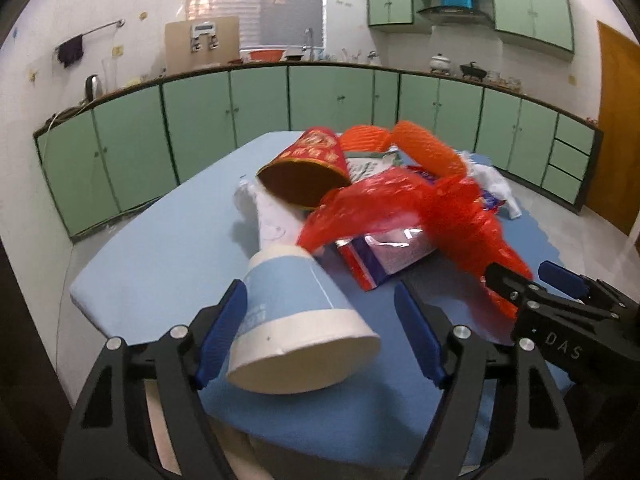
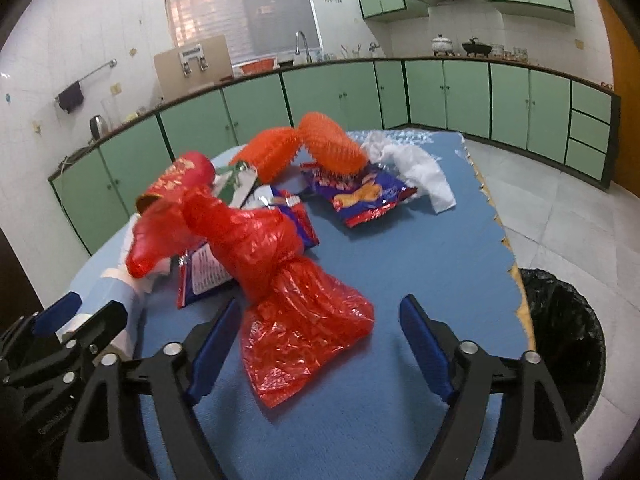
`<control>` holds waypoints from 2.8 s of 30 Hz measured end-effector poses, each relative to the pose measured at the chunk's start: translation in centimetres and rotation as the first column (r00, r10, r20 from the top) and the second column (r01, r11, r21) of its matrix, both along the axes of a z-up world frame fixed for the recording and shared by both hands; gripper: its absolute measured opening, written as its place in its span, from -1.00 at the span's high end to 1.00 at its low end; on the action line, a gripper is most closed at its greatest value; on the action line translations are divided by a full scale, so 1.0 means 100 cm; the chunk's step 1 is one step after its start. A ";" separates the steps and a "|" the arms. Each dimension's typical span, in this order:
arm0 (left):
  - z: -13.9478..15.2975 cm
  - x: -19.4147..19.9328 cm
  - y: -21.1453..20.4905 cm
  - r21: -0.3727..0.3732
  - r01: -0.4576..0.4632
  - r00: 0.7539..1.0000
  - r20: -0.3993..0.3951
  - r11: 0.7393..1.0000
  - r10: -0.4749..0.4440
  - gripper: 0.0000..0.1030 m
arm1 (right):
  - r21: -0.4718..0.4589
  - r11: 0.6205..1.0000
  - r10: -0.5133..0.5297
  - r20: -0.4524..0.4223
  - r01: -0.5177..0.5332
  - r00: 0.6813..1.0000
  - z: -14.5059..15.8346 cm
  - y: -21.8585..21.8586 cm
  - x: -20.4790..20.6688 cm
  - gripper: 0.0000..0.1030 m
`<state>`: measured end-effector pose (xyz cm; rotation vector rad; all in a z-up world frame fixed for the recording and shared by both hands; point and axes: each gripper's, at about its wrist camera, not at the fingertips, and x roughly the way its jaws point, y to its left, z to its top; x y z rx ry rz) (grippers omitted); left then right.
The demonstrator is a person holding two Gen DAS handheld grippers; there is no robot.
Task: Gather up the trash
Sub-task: 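Grasp the red plastic bag with the right gripper while the left gripper grasps the white paper cup, then carry the red bag and paper cup to the bin and release both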
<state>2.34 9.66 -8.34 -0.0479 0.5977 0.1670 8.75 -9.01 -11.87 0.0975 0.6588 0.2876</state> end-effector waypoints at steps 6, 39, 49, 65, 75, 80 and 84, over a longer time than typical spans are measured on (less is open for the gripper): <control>-0.003 0.001 0.005 -0.021 -0.014 1.000 -0.009 1.000 0.013 -0.43 | 0.031 0.998 0.053 -0.044 -0.052 0.998 -0.007 -0.003 0.006 0.65; 0.001 -0.003 -0.009 -0.066 0.044 0.999 -0.005 0.997 -0.045 -0.08 | 0.080 0.997 0.002 0.036 -0.005 0.999 0.019 -0.031 -0.014 0.75; 0.009 0.006 -0.023 -0.047 0.114 0.993 0.034 0.992 -0.113 0.29 | 0.089 0.995 -0.050 0.054 0.045 0.997 0.026 -0.051 -0.016 0.75; 0.054 0.008 -0.110 -0.037 0.370 0.913 0.197 0.928 -0.357 0.34 | 0.125 0.950 -0.303 0.148 0.286 0.941 0.067 -0.162 -0.047 0.76; 0.041 0.049 -0.225 -0.078 0.531 0.840 0.178 0.844 -0.513 0.34 | 0.041 0.873 -0.487 0.125 0.485 0.865 0.054 -0.251 -0.049 0.76; 0.027 0.060 -0.271 -0.105 0.598 0.800 0.142 0.795 -0.583 0.32 | 0.015 0.842 -0.539 0.082 0.539 0.839 0.034 -0.276 -0.048 0.76; 0.008 0.075 -0.296 -0.110 0.626 0.780 0.087 0.772 -0.620 0.19 | 0.000 0.825 -0.564 0.038 0.565 0.825 0.017 -0.291 -0.043 0.76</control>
